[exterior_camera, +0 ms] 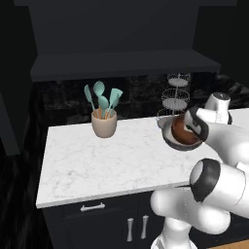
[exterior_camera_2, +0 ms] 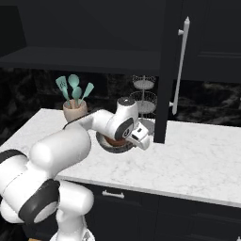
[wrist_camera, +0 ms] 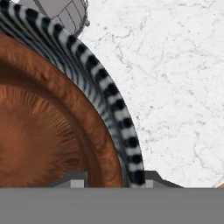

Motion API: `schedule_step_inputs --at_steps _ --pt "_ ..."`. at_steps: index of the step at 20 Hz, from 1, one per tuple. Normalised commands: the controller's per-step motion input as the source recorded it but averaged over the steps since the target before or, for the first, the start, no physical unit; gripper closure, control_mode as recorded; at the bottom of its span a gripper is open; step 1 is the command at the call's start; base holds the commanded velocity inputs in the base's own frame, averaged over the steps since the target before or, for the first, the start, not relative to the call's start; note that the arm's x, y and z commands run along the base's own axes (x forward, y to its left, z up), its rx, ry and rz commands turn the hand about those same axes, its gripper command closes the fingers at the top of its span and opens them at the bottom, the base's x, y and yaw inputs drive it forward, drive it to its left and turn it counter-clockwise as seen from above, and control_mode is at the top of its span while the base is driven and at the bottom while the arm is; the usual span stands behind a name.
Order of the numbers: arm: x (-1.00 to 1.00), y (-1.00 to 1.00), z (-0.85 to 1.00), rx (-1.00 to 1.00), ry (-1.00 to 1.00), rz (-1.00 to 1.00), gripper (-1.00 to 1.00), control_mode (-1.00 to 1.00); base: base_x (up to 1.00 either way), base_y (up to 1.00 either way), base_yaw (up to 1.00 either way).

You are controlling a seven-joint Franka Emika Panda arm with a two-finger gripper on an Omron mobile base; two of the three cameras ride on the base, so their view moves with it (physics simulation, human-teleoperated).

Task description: Pick up the bowls on the counter and stack them on top of one another in the open cabinet. Place the smaller bowl on top of the larger bowl.

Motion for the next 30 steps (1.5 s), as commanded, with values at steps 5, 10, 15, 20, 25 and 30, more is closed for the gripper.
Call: schedule_step_inputs --at_steps 5,10,15,20,25,30 --pt "-0.72 0.41 1.00 0.03 -0.20 0.00 1.00 -1.00 0.00 0.00 0.00" --pt "-0.40 0.65 1.00 0.11 -0.15 0.00 1.00 -1.00 0.00 0.00 0.00" --pt "-0.07 0.43 1.00 0.15 -0.08 0.00 1.00 -1.00 0.00 0.00 0.00" --pt "-0.07 0.24 1.00 0.15 -0.04 0.00 1.00 -1.00 0.00 0.00 0.00" --pt "0.22 0.07 1.00 0.15 -0.01 -0.03 1.00 -1.00 0.00 0.00 0.00" --pt "0.88 0.00 0.84 0.18 0.01 -0.16 1.00 -1.00 0.00 0.00 0.00"
